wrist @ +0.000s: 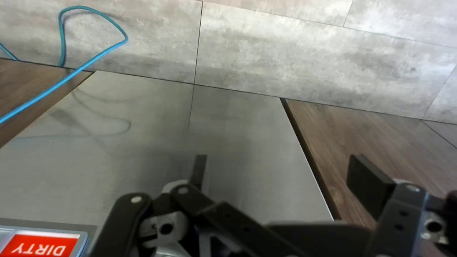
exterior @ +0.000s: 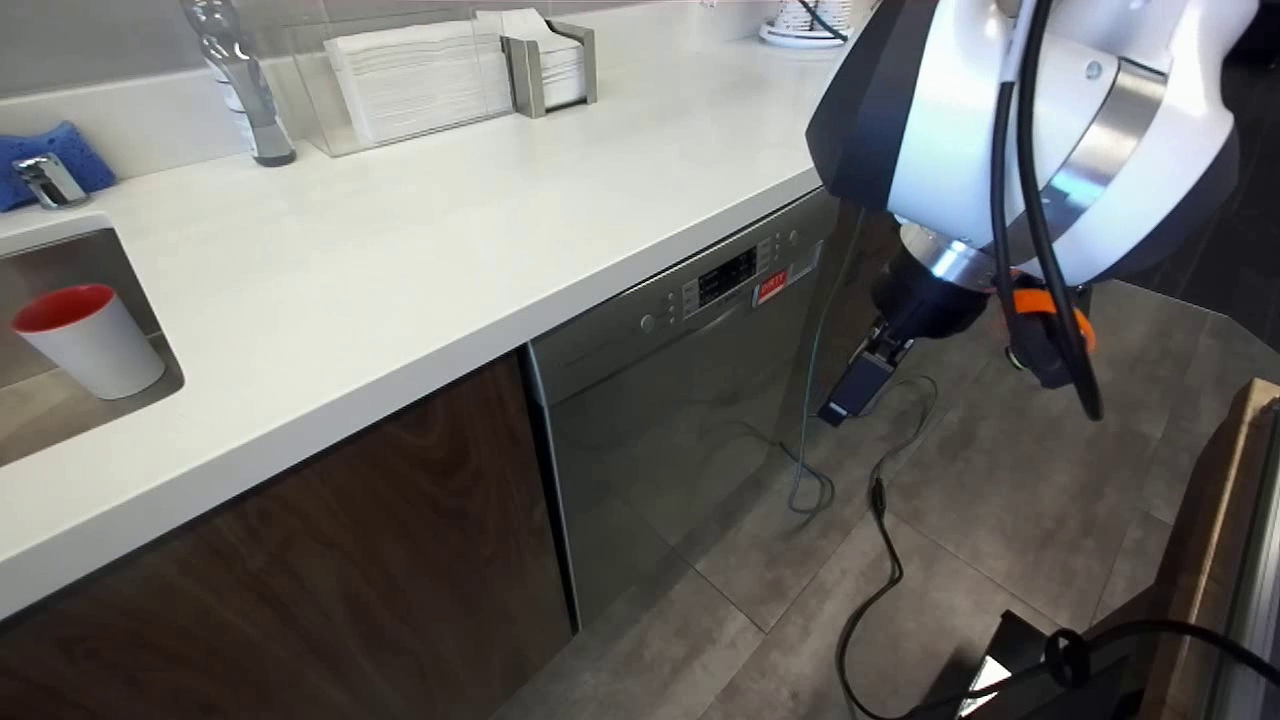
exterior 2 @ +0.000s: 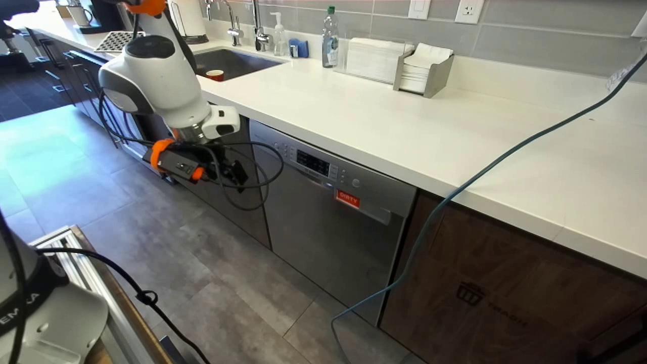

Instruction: Press a button on the dishwasher

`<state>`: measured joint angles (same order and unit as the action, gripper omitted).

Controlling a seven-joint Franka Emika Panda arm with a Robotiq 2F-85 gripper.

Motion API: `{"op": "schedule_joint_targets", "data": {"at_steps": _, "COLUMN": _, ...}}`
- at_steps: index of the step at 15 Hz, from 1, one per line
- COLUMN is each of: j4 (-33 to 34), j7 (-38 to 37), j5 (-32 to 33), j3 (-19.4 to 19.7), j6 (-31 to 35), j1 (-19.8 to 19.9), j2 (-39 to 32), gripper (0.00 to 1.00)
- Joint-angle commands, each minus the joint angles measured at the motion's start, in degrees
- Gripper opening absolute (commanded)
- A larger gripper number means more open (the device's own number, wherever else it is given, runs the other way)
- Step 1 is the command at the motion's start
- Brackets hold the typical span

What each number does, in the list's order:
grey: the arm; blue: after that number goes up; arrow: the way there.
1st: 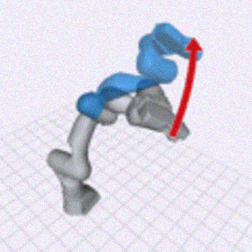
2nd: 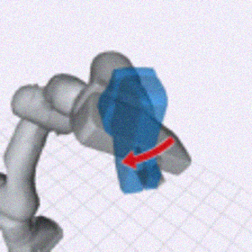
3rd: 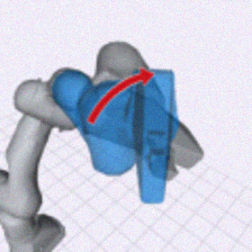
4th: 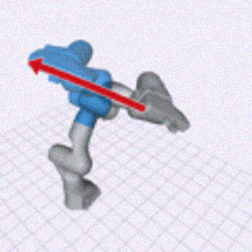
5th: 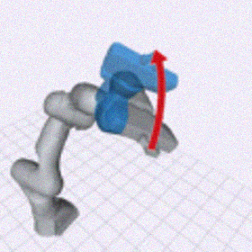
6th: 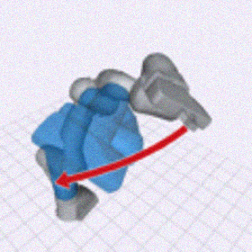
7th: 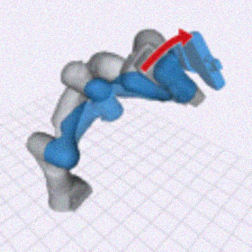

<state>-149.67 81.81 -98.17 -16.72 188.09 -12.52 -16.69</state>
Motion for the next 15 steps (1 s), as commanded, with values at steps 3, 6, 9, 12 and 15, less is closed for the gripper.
{"op": "schedule_joint_targets", "data": {"at_steps": 3, "j4": -5.42, "j7": -10.16, "j5": 9.52, "j3": -0.62, "j6": 0.45, "j1": -2.99, "j2": 3.67, "gripper": 1.0}}
{"op": "schedule_joint_targets", "data": {"at_steps": 6, "j4": -6.46, "j7": -13.1, "j5": 13.56, "j3": -1.11, "j6": 2.5, "j1": -4.0, "j2": 3.39, "gripper": 1.0}}
{"op": "schedule_joint_targets", "data": {"at_steps": 9, "j4": -6.85, "j7": -19.84, "j5": 20.54, "j3": 0.26, "j6": 0.94, "j1": -4.39, "j2": 2.41, "gripper": 1.0}}
{"op": "schedule_joint_targets", "data": {"at_steps": 12, "j4": -7.33, "j7": -20.92, "j5": 21.41, "j3": 0.3, "j6": 1.3, "j1": -4.91, "j2": 2.4, "gripper": 1.0}}
{"op": "schedule_joint_targets", "data": {"at_steps": 15, "j4": -7.33, "j7": -20.91, "j5": 21.44, "j3": 0.37, "j6": 1.34, "j1": -4.89, "j2": 2.47, "gripper": 1.0}}
